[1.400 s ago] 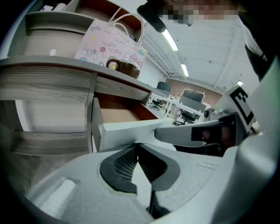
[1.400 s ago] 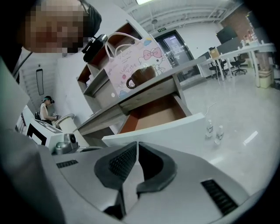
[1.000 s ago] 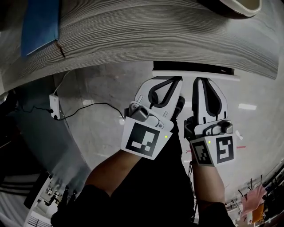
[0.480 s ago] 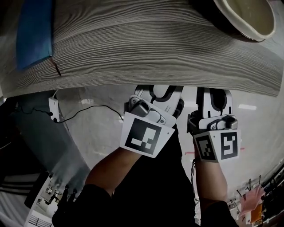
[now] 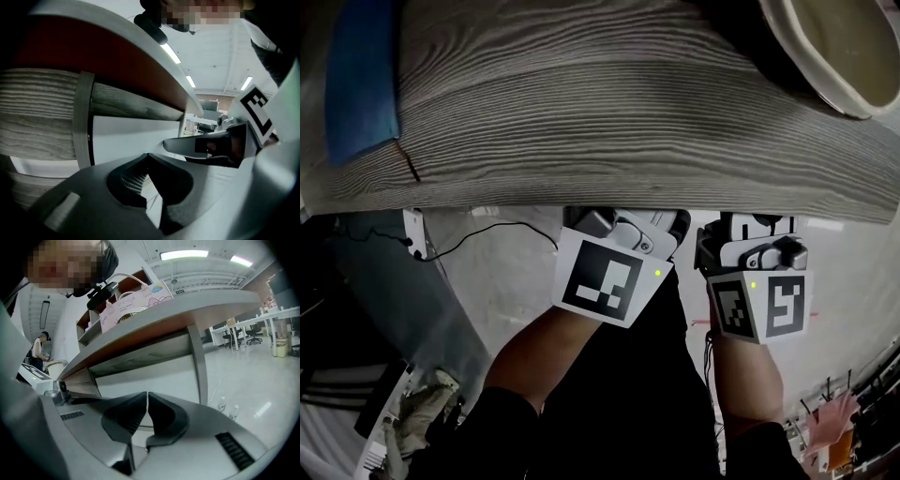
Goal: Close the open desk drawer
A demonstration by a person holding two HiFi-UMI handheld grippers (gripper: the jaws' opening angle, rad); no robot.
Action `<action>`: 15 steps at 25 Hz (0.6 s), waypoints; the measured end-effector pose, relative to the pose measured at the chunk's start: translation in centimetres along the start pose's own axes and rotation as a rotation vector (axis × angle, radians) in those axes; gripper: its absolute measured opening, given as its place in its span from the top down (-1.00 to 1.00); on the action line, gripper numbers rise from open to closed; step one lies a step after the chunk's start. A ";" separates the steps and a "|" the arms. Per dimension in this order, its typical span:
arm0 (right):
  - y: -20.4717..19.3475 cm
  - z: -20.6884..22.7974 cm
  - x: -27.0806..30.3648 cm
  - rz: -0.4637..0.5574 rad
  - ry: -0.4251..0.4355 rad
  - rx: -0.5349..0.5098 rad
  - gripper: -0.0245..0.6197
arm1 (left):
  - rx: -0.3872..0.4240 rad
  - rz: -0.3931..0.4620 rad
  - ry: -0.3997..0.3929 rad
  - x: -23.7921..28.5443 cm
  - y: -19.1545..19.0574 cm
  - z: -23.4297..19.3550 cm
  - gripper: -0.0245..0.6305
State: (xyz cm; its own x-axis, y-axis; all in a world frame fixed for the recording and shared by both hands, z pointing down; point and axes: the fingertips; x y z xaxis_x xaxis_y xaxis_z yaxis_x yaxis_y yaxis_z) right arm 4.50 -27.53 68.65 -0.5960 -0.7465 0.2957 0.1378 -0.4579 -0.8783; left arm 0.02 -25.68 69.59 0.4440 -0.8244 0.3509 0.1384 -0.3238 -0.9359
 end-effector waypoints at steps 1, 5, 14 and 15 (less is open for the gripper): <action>-0.1 0.0 0.0 0.005 -0.001 -0.005 0.85 | 0.001 0.002 -0.004 0.1 0.0 0.1 0.90; -0.1 0.1 0.0 0.011 -0.003 -0.015 0.85 | 0.006 0.015 -0.014 0.4 0.1 0.3 0.90; -0.3 0.2 0.0 -0.040 0.011 0.005 0.86 | -0.004 -0.012 -0.005 -0.5 0.3 1.3 0.90; -0.7 0.1 -0.3 -0.057 0.012 0.018 0.86 | -0.008 -0.020 -0.017 -1.0 0.3 1.9 0.90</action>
State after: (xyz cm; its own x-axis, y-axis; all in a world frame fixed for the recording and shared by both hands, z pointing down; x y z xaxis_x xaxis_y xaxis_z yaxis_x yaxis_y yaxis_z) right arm 4.59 -27.04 69.21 -0.6128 -0.7130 0.3408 0.1174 -0.5087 -0.8529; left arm 1.30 -24.11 68.86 0.4559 -0.8101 0.3688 0.1405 -0.3437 -0.9285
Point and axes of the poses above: the fingertips, and each gripper's own axes: x forward along the fingers, z to its right, y out of its top, and after that the axes turned 4 degrees about x, right-handed
